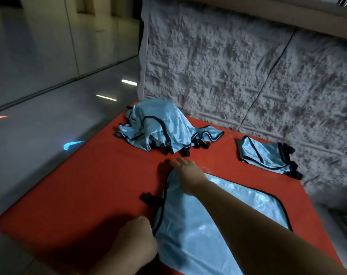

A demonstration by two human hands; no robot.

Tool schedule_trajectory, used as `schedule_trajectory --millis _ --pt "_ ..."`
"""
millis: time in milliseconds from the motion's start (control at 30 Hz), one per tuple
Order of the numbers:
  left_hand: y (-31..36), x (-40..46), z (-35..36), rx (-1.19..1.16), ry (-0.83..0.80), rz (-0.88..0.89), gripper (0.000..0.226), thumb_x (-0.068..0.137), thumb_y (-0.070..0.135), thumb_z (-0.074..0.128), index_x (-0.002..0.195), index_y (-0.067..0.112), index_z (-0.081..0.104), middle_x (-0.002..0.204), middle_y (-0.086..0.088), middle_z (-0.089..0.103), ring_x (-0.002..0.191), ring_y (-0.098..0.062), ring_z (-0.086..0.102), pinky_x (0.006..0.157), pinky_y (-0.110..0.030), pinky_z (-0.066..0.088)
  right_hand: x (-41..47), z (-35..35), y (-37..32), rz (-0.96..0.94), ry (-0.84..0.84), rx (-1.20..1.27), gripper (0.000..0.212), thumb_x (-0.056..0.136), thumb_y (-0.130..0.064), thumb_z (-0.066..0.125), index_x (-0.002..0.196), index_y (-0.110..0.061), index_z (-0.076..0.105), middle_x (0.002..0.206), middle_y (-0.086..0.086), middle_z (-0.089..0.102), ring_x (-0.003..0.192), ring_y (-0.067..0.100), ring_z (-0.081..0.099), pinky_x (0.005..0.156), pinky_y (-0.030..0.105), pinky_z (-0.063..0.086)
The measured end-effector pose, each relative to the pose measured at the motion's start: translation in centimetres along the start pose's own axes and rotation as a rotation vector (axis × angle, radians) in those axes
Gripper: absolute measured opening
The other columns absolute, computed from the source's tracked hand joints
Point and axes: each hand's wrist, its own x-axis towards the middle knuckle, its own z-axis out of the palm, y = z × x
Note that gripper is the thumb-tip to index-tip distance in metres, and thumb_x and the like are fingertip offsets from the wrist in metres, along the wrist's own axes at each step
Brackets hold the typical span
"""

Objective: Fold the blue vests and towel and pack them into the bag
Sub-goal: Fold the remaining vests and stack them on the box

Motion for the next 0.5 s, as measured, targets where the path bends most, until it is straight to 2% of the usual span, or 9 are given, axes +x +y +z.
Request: schedule_trajectory --millis 67,200,300,367,500 --pt "-0.2 0.4 -0.1 0.01 -0.012 -0.029 0.033 0.081 0.047 0.071 0.097 0.023 0.055 0.114 0.003 0.063 0.108 -0.021 0.064 0.086 -0.029 0.052 0.9 -0.4 -0.1 -0.041 -0.051 -0.068 0.085 0.086 -0.001 0.059 0.157 -0.035 0.026 0.162 -0.005 0.028 0.146 0.028 0.028 0.115 0.049 0.035" --pt "-0.4 0.7 0.1 0.114 -0.039 0.003 0.035 0.087 0.037 0.065 0.114 0.015 0.062 0.123 -0.002 0.065 0.115 -0.021 0.063 0.093 -0.028 0.051 2.4 -0.6 -0.2 -0.042 -0.14 -0.066 0.068 0.089 -0.013 0.061 0.15 -0.032 0.039 0.144 0.004 0.046 0.133 0.028 0.044 0.109 0.043 0.041" --pt "-0.5 0.4 -0.1 0.113 -0.051 0.027 0.031 0.088 0.036 0.063 0.112 0.015 0.062 0.119 -0.002 0.066 0.112 -0.022 0.065 0.092 -0.03 0.053 3.0 -1.2 -0.1 -0.04 -0.145 -0.093 0.04 0.091 -0.027 0.063 0.129 -0.029 0.052 0.126 0.003 0.059 0.117 0.029 0.057 0.092 0.037 0.046" --pt "-0.5 0.3 -0.3 0.103 -0.045 0.049 0.031 0.089 0.035 0.063 0.113 0.015 0.063 0.119 -0.002 0.066 0.112 -0.021 0.065 0.092 -0.029 0.053 3.3 -1.6 0.1 -0.042 -0.157 -0.132 0.023 0.09 -0.029 0.063 0.112 -0.032 0.056 0.116 0.0 0.063 0.11 0.027 0.061 0.086 0.036 0.048" --pt "-0.3 -0.2 -0.9 0.054 -0.033 0.088 0.032 0.096 0.029 0.059 0.124 0.013 0.058 0.127 -0.002 0.063 0.118 -0.02 0.062 0.092 -0.025 0.048 3.9 -1.9 0.3 -0.06 -0.195 -0.205 0.028 0.088 -0.026 0.064 0.114 -0.034 0.066 0.114 -0.003 0.061 0.109 0.024 0.061 0.083 0.035 0.051"
